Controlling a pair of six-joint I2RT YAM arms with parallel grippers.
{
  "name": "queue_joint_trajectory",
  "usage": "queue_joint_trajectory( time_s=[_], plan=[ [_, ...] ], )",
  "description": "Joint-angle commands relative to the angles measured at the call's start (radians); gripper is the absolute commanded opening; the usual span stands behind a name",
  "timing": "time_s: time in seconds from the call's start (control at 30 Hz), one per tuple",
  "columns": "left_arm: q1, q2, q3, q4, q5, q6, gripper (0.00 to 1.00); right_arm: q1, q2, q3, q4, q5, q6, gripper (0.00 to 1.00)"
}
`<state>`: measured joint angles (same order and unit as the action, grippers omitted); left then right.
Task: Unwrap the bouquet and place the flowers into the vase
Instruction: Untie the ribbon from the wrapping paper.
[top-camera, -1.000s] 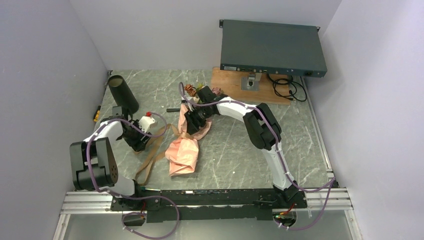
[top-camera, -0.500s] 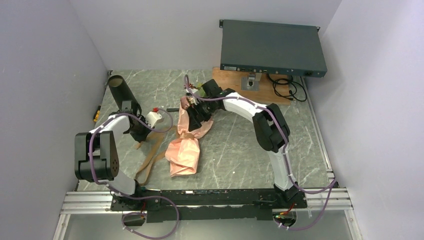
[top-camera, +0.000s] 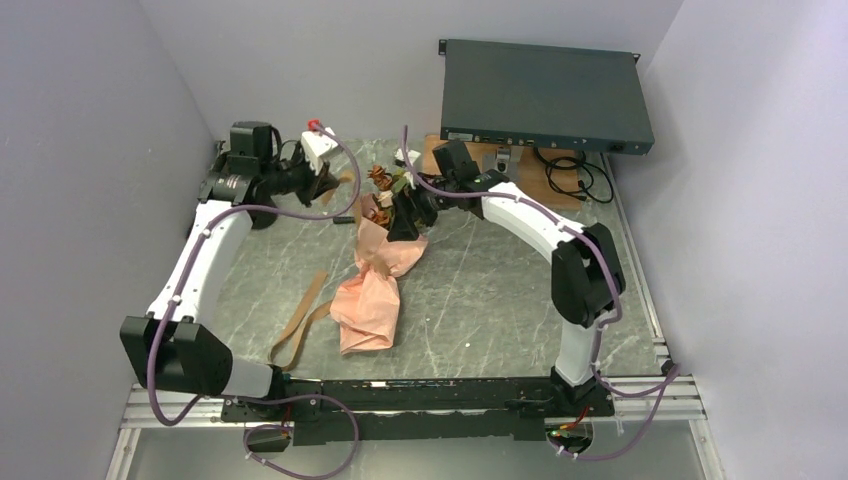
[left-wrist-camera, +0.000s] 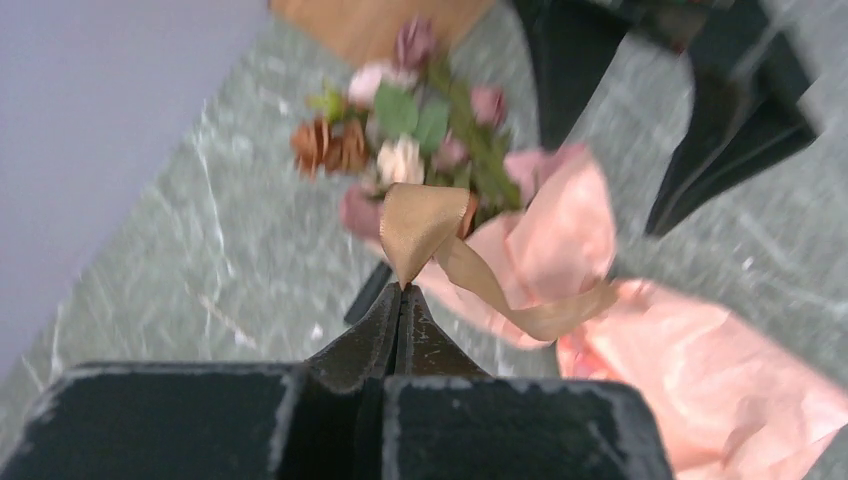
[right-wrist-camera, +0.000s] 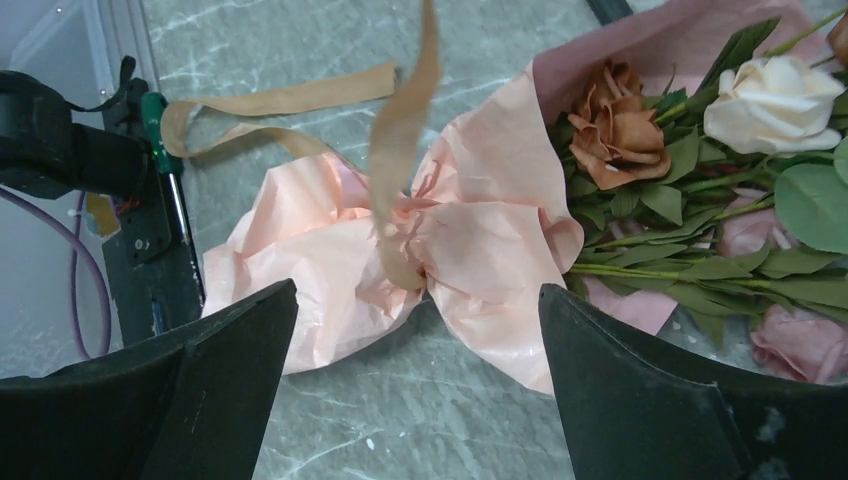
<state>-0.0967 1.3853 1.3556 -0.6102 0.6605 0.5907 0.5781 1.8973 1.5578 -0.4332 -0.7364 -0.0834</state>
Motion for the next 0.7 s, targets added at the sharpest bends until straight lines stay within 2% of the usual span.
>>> queue_joint_trajectory(
  time_s=[0.0,0.07,0.2,0.3,0.4,0.47,0.5,0.6,0.67],
  plan=[
    [-0.067,0.013,0.139,0.022,0.134,-0.129,0.00,-0.006,-0.119,-0.063,0.180,-0.027,0.039,0.96],
    [-0.094,0.028,0.197,0.024,0.152,-0.150,0.00,-0.006,-0.162,-0.106,0.258,-0.032,0.066,1.00],
    [-0.132,0.054,0.293,0.039,0.201,-0.209,0.00,-0.007,-0.219,-0.177,0.402,-0.033,0.130,1.00],
    [-0.155,0.068,0.340,0.049,0.235,-0.242,0.00,-0.006,-0.229,-0.190,0.427,-0.011,0.159,0.97],
    [-0.177,0.068,0.365,0.079,0.246,-0.270,0.00,-0.006,-0.214,-0.167,0.419,0.001,0.170,0.89],
    [-0.183,0.073,0.382,0.093,0.249,-0.291,0.00,-0.006,-0.209,-0.162,0.421,-0.001,0.181,0.87],
    [-0.185,0.077,0.387,0.098,0.249,-0.303,0.00,-0.006,-0.208,-0.162,0.425,-0.005,0.186,0.84],
    [-0.185,0.075,0.371,0.150,0.239,-0.366,0.00,-0.004,-0.193,-0.158,0.423,-0.008,0.195,0.63],
    [-0.186,0.073,0.359,0.182,0.231,-0.399,0.00,-0.005,-0.183,-0.159,0.412,-0.009,0.200,0.60]
  ],
)
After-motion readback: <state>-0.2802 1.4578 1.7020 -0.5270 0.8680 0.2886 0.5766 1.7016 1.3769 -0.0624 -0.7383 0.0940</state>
